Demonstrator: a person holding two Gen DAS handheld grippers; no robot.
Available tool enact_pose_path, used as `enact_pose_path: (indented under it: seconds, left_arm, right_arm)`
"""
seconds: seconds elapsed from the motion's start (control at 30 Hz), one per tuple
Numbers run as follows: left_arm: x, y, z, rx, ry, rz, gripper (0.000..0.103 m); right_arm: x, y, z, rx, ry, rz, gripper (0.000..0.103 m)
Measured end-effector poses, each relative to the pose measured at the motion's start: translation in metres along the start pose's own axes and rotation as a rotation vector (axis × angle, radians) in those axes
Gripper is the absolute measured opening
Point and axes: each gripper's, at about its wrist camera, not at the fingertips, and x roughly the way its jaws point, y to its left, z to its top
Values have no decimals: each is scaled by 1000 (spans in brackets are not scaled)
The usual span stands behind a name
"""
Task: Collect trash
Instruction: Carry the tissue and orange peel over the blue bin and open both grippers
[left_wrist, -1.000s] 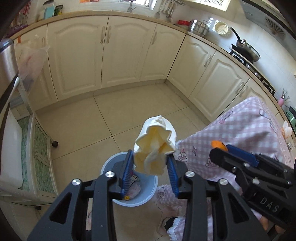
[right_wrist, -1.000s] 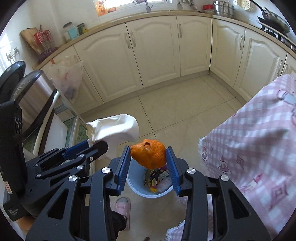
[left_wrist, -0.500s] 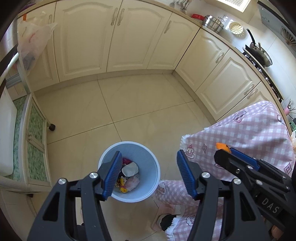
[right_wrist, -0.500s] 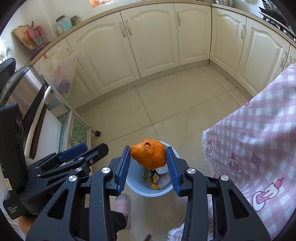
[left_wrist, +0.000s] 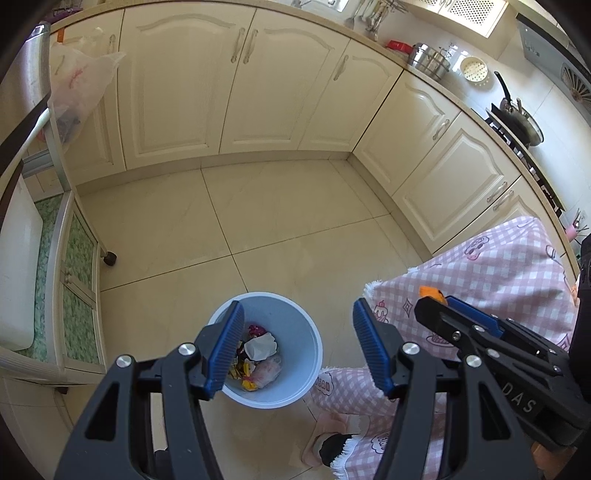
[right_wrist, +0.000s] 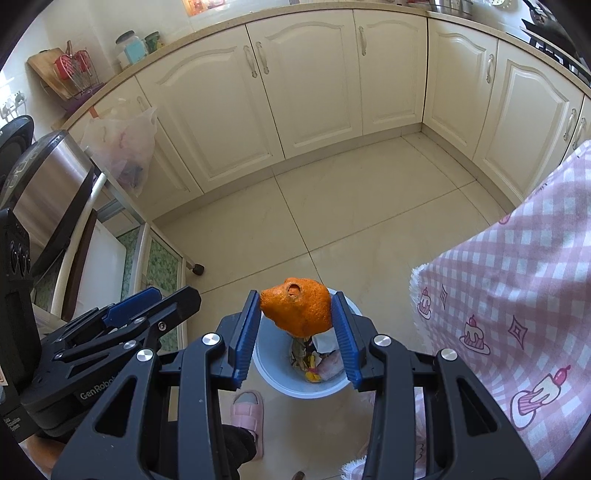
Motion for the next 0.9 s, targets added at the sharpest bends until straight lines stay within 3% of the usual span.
enact_pose_path:
  seconds: [0.17,0.5,0.73,0.9]
  left_arm:
    - [-3,5,3,-19,-2,-9,60]
    - [-27,-34,4,42,-33,-69,60]
    - [-68,-119,1,180,-91,-157,60]
    - [-93,-204,-10,309,-118,-239,63]
  right_arm:
    - [-5,1,4,-5,-31,-14,47]
    - [-57,-14,7,-9,-100,-50,48]
    - [-141,-59,-4,30,-217,-128,52]
    - [-208,-109,-24,82,-296,-213,53]
